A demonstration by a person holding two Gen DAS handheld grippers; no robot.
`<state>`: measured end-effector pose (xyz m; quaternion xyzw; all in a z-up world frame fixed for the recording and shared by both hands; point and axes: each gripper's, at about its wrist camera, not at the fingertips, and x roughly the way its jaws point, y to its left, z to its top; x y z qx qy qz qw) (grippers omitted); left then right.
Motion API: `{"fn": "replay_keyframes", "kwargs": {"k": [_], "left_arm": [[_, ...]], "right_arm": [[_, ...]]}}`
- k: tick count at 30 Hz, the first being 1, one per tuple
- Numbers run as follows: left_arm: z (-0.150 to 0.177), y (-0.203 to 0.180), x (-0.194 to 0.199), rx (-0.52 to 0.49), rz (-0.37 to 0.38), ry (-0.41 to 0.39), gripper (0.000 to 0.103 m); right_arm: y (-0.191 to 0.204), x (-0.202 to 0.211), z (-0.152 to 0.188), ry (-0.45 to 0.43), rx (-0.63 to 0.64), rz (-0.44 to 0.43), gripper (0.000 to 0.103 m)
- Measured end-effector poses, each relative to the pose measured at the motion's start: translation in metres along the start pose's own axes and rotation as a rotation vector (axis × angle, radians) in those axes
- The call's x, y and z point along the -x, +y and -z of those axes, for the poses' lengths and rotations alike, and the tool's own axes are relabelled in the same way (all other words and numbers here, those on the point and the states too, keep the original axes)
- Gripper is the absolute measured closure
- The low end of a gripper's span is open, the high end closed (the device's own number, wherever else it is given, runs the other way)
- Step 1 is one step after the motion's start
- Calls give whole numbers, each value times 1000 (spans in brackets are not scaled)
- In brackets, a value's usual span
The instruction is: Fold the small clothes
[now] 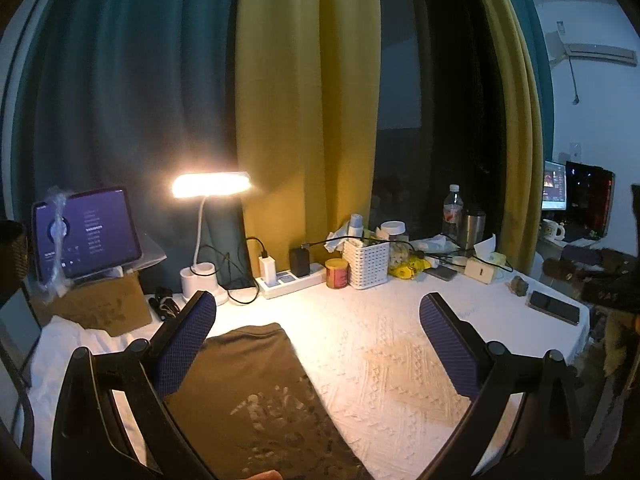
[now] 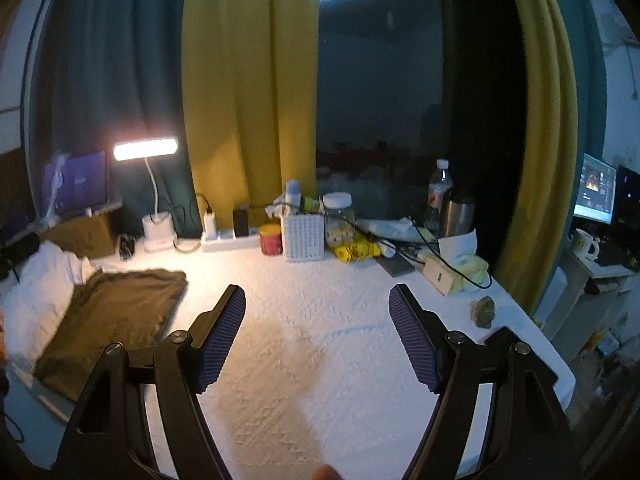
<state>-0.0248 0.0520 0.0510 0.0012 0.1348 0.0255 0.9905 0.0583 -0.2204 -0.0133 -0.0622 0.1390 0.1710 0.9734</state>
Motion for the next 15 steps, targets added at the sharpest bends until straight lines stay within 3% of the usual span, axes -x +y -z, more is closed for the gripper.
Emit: {"fn": "replay_keyframes", "kwargs": {"k": [10,15], "left_arm": [[-14,-1,20,-47,-52,-91,2],[-19,5,25,-17,-21,-102,2]], "right_arm": [[10,36,-27,-120,4,35,26],[18,48,-38,-162,11,25,26]]}}
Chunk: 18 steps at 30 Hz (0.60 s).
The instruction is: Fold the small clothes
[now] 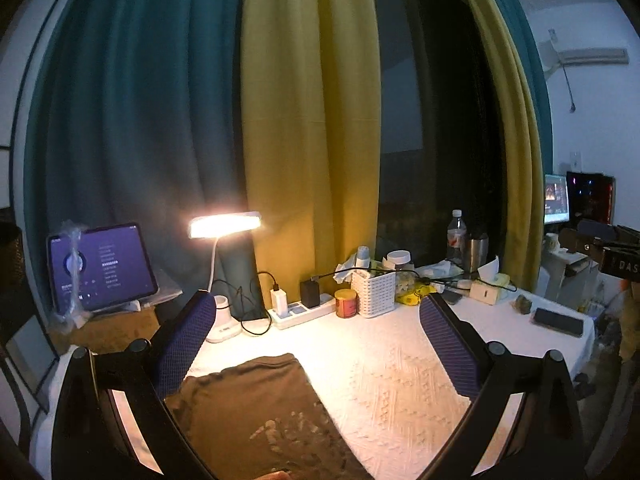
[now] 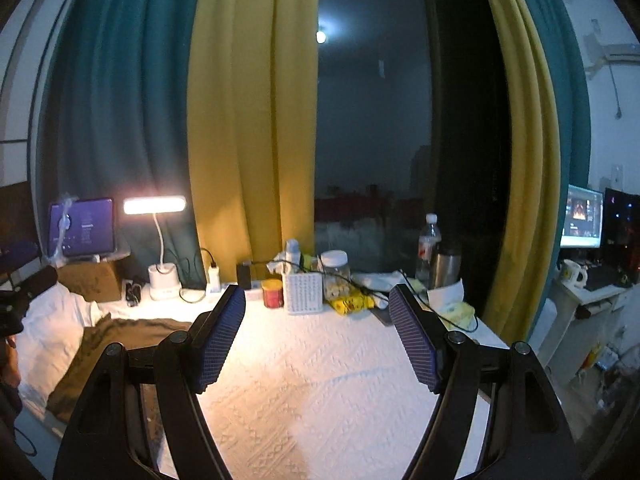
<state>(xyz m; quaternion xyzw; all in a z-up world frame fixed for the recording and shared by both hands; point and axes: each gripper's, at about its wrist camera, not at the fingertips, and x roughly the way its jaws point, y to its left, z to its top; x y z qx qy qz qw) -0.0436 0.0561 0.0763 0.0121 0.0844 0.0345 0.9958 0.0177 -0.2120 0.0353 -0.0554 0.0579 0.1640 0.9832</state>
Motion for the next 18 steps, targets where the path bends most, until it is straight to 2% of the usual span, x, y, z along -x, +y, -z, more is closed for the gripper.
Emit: {"fn": "replay_keyframes", "kwargs": {"k": [7,13,18], "left_arm": [[-8,5,9,12,-5,-37,2],[-13,7,17,8,-38,-68,2],[-13,6,17,6,-30,-53,2]], "right_arm": [[9,10,-14,-38,16,-3,26],[14,11,-20,-57,27,1,26],[18,7,-22,-57,28,-5,26]]}}
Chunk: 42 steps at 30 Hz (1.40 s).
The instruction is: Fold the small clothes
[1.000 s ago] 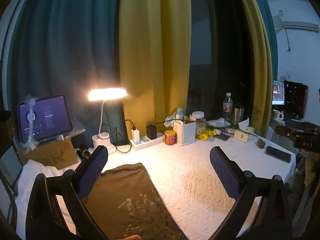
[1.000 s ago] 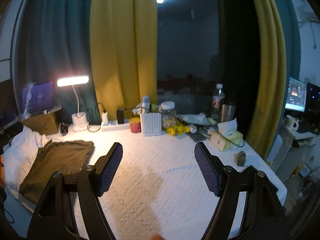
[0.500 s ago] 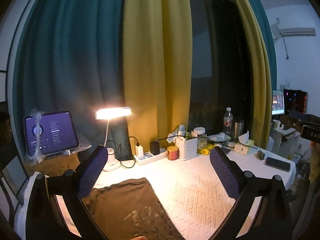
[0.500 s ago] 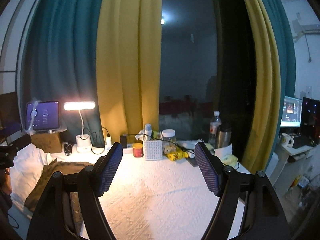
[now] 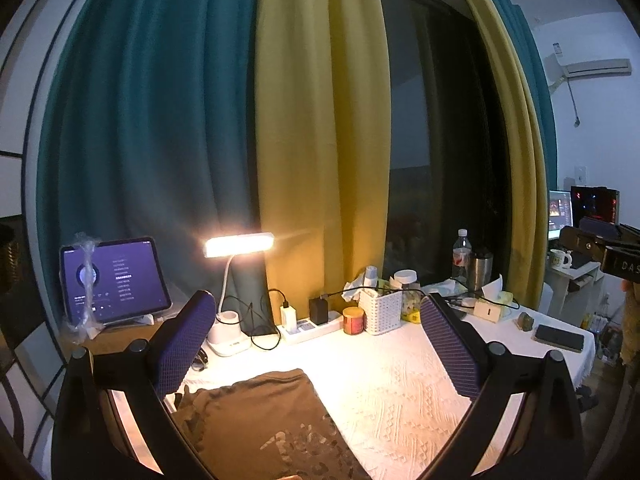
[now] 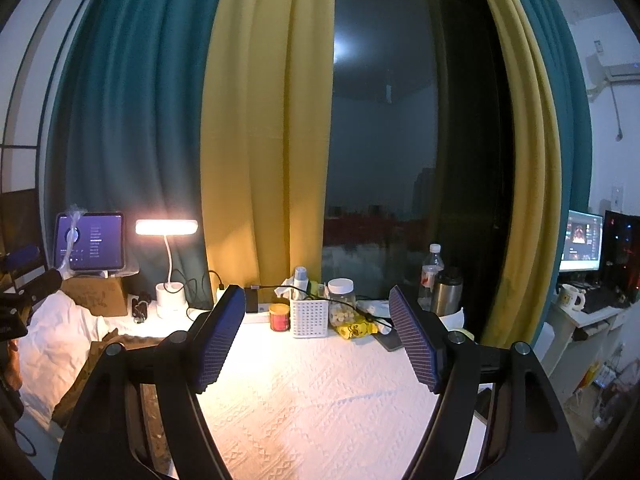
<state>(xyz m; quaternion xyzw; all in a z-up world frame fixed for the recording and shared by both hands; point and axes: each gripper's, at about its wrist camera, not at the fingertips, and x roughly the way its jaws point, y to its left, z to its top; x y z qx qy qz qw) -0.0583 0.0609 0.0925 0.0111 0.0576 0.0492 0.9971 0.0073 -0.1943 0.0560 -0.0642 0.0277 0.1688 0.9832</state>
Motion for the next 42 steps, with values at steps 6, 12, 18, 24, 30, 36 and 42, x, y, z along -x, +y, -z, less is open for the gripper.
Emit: {"fn": "replay_keyframes", "kwargs": {"k": [6,12,18,24,30,36,42], "left_arm": [[-2,2,0,7,-7,-18,2],[-6,0,2,-6,-9,-40,2],[-8,-1,-3,-1,-8,-36,2],[-9,0,-4,-1,-2,-57,2],[-10,1,-8,1,-2,-70,2],[-10,1,-8,0,-1,-70,2],[-10,2,-10,0,0,-65,2]], "right_arm": [[2,-4,-2,-2,4,-9,26],[1,-11,-5,-25,-10,-14,26],[2,-14,-5,-22,-8,-14,26],[1,-19,-6,-38,3,22,26],[1,-24,-5,-42,17,45,26],[2,-26,-6,-42,14,42,26],[2,-28,-8,-36,15,36,26]]}}
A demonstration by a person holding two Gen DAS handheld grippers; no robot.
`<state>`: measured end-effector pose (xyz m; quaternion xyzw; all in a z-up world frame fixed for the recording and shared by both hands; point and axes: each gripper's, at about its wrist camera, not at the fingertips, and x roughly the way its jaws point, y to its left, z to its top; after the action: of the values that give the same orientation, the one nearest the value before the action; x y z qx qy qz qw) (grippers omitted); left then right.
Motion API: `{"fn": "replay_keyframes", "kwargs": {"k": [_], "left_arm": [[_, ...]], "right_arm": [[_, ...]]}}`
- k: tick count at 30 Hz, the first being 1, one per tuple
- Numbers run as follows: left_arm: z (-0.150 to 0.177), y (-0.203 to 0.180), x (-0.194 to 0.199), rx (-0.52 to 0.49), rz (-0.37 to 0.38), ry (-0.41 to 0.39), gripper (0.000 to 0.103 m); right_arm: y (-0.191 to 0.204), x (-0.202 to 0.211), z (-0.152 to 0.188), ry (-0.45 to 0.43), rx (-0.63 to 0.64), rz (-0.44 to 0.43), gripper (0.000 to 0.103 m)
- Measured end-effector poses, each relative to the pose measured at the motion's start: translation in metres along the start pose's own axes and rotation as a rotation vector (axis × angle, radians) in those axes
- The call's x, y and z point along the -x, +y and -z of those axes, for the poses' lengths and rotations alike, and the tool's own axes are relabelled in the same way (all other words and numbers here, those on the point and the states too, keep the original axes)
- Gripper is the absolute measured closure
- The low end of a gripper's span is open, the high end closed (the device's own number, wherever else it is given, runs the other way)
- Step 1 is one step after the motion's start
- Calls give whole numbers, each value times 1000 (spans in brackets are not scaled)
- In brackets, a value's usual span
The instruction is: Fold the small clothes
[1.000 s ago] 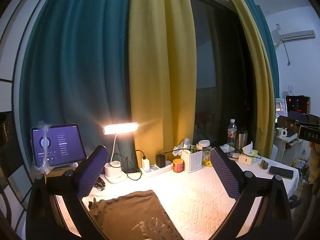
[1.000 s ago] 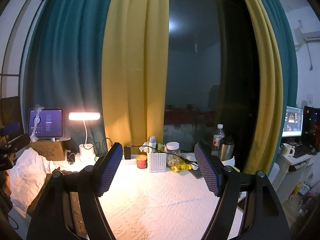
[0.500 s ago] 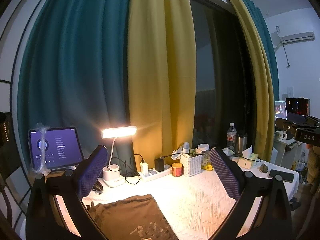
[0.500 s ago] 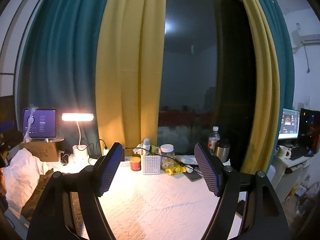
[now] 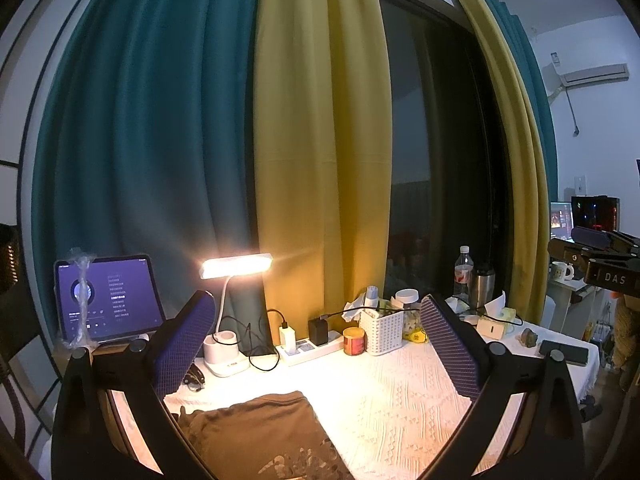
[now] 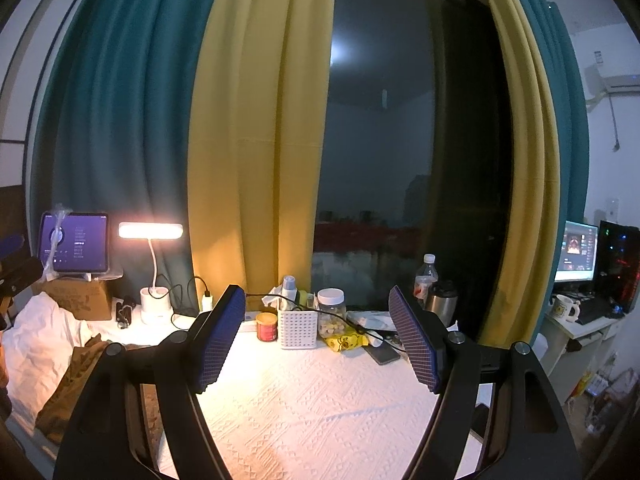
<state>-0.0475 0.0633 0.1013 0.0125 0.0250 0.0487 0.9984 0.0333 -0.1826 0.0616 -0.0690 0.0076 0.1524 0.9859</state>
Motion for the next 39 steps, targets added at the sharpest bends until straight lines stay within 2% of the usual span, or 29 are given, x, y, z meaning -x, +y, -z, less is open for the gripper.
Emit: {"fn": "replay_keyframes", "kwargs": {"k": [39], "left_arm": [[3,7,1,18,-35,22,2]], "right_arm": [[5,-4,-3,3,3,-10,26]]}}
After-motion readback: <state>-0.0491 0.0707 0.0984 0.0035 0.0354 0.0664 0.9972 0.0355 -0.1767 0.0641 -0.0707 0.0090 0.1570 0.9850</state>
